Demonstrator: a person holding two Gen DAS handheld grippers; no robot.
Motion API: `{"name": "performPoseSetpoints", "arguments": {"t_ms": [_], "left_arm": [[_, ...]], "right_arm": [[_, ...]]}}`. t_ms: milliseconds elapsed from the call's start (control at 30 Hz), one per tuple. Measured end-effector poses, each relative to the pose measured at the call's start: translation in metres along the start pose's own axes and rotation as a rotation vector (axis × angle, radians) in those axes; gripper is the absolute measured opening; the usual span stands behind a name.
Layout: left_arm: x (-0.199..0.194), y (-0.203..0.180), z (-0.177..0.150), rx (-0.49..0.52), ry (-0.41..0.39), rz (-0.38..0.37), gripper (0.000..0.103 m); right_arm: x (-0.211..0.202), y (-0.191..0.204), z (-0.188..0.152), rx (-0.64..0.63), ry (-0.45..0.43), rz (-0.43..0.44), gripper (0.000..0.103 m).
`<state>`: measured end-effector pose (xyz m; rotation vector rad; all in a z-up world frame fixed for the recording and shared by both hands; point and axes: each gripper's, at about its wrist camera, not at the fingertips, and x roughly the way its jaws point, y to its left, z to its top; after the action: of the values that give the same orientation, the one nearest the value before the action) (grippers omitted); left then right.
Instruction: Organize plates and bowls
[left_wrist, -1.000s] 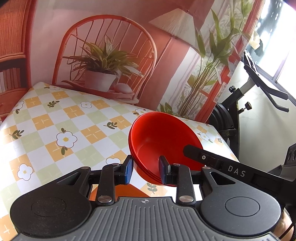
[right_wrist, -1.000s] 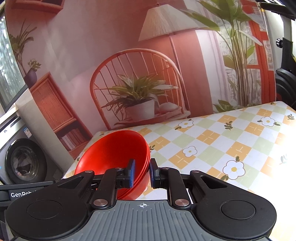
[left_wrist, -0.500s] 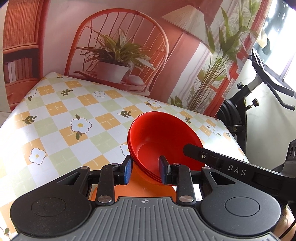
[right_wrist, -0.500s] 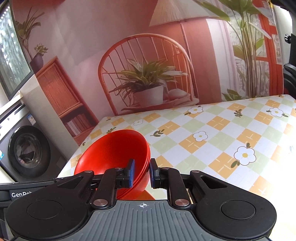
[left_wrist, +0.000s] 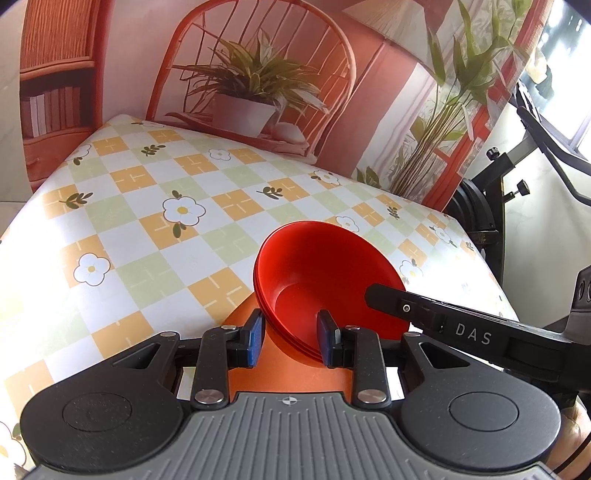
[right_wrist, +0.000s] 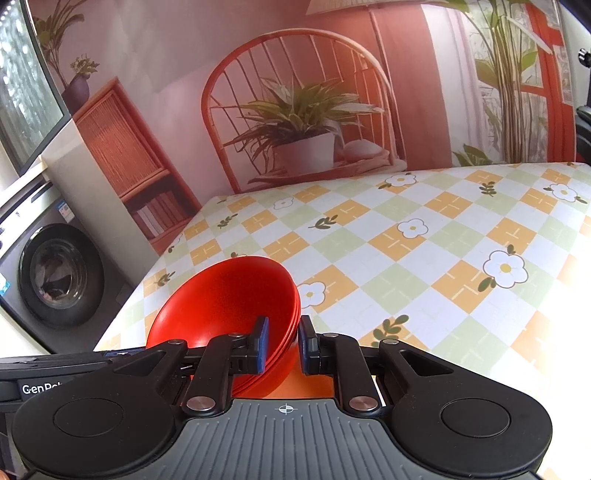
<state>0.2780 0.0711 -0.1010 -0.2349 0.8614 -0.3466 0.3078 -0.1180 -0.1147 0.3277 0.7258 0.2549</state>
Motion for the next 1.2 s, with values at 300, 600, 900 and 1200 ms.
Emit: {"name": "performPoseSetpoints", "arguments": {"t_ms": [300, 600, 900, 1200], "left_arm": [[0.007, 0.008, -0.01, -0.006, 0.041, 0.018, 0.031], [0.015, 0.011, -0.017, -0.001, 0.071, 0.023, 0.031], [0.017, 0.01, -0.02, 0.003, 0.078, 0.027, 0.032], [0.017, 0.009, -0.021, 0.012, 0.082, 0.034, 0.032]], "right_arm": [[0.012, 0.002, -0.015, -0.003, 0.055, -0.004, 0.015], [0.018, -0.005, -0.024, 0.007, 0.083, -0.005, 0.015], [0.019, -0.007, -0.03, 0.003, 0.097, -0.003, 0.015], [0.017, -0.006, -0.03, -0.004, 0.1, -0.009, 0.015]]}}
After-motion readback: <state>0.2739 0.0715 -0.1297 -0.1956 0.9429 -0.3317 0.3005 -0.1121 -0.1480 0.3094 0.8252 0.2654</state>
